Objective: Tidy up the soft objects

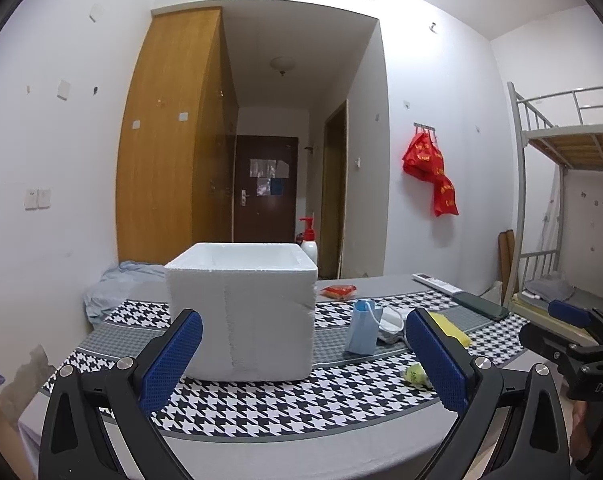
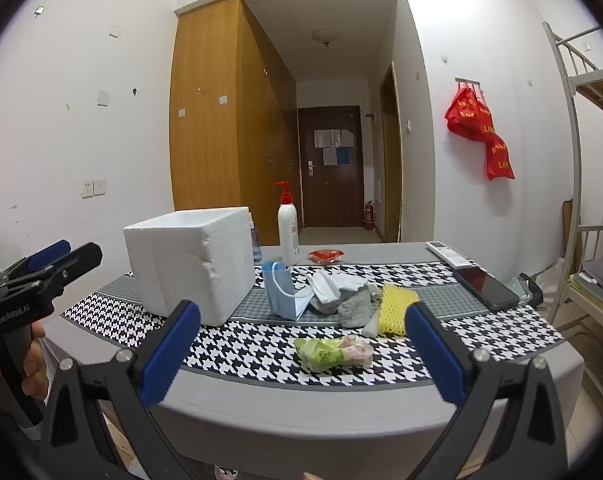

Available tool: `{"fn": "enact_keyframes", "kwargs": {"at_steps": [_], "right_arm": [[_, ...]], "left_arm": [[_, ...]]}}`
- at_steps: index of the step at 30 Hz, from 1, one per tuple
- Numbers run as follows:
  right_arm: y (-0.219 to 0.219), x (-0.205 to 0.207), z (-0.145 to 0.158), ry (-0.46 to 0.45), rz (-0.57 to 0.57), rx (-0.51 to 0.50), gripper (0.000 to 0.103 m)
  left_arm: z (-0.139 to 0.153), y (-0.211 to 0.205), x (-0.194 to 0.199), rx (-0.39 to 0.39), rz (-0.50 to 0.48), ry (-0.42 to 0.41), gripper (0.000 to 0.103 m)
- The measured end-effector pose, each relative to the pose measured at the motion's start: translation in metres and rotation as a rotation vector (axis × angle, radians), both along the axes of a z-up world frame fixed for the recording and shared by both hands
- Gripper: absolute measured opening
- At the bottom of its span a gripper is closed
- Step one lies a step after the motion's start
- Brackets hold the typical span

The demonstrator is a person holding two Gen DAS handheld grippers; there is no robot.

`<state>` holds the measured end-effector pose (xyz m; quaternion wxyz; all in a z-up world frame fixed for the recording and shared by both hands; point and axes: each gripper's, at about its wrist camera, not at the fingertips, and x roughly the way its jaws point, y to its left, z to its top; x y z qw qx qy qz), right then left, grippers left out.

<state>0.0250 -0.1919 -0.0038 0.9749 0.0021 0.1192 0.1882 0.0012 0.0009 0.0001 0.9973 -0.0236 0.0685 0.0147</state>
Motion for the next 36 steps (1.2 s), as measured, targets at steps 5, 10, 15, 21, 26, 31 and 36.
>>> {"fn": "enact_keyframes", "kwargs": {"at_steps": [5,10,15,21,26,31,36], "right_arm": [[-0.0005,-0.0007,-0.0003,0.000,-0.003,-0.003,0.103],[-0.0012,-0.0002,0.0000,0.003,-0.001,-0.001,0.103],[-0.0011,0.0008,-0.0011,0.006,-0.003,-0.004,0.103],[-0.0024,0.0000,0.0011,0.007,0.000,-0.004,0.103],[-0.0001,0.0008,0.0032,0.009,-0.001,-0.008,0.103],[0.0016,0.0019,0.0030,0.012,-0.001,-0.007,0.103],[0.0025,0.0028,0.0033,0.012,-0.002,-0.001,0.103]], "left_arm": [[0.0005,-0.0010,-0.0006,0.010,0.011,-0.005,0.102],[0.0013,-0.0017,-0.0003,0.017,0.001,-0.001,0.102],[0.0016,-0.0002,-0.0015,0.012,0.004,-0.005,0.102],[0.0020,0.0017,-0.0012,0.006,0.011,-0.007,0.102],[0.0016,0.0012,-0.0021,0.012,0.014,-0.010,0.102],[0.0006,0.0006,0.0001,0.013,0.014,-0.001,0.102],[0.0016,0.0019,-0.0004,0.005,0.014,-0.003,0.102]]}}
